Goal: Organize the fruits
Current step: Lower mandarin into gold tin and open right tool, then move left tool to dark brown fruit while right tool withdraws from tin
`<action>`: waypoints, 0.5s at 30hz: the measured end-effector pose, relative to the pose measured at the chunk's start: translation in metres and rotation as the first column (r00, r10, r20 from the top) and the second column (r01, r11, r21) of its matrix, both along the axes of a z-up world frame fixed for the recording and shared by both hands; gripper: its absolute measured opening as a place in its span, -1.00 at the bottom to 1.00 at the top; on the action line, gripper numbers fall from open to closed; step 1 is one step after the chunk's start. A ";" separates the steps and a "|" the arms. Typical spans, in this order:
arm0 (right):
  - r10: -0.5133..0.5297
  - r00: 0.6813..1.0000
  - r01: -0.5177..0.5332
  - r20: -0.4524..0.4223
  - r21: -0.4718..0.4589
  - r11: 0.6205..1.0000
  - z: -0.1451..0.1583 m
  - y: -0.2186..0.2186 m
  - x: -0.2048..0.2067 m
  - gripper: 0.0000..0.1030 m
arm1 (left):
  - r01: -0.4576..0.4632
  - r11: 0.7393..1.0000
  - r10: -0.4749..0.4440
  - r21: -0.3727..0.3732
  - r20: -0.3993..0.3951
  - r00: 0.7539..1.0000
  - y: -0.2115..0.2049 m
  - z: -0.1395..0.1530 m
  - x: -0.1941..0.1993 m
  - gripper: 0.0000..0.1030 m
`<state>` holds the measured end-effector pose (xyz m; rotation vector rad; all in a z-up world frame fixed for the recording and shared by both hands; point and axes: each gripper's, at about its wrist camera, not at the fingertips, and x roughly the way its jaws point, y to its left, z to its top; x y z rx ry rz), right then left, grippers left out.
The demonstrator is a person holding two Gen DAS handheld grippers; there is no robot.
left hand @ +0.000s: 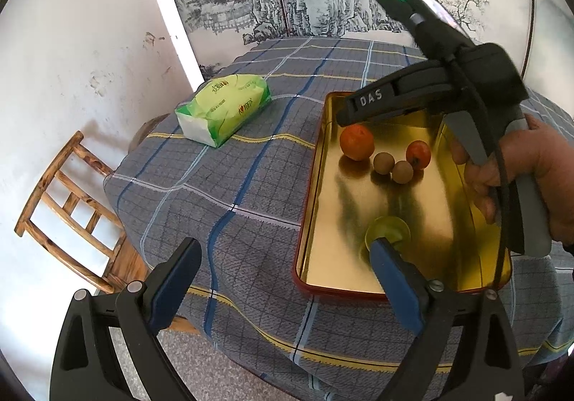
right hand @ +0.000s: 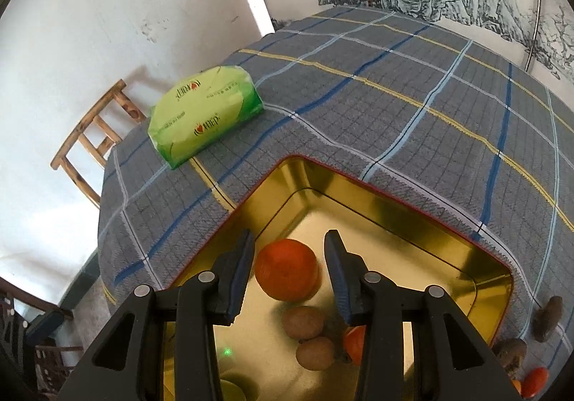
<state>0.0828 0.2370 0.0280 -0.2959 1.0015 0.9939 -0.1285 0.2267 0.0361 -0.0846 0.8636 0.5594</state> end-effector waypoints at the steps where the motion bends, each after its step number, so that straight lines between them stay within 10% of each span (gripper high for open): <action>1: -0.001 1.000 0.001 0.003 0.013 1.000 0.002 -0.002 0.000 -0.19 | 0.000 1.000 0.000 -0.001 -0.001 1.000 0.000 0.000 0.000 0.82; 15: -0.019 1.000 0.016 0.016 0.192 0.981 0.041 -0.061 -0.024 -0.18 | 0.006 1.000 -0.005 0.019 -0.010 1.000 -0.008 0.004 -0.001 0.82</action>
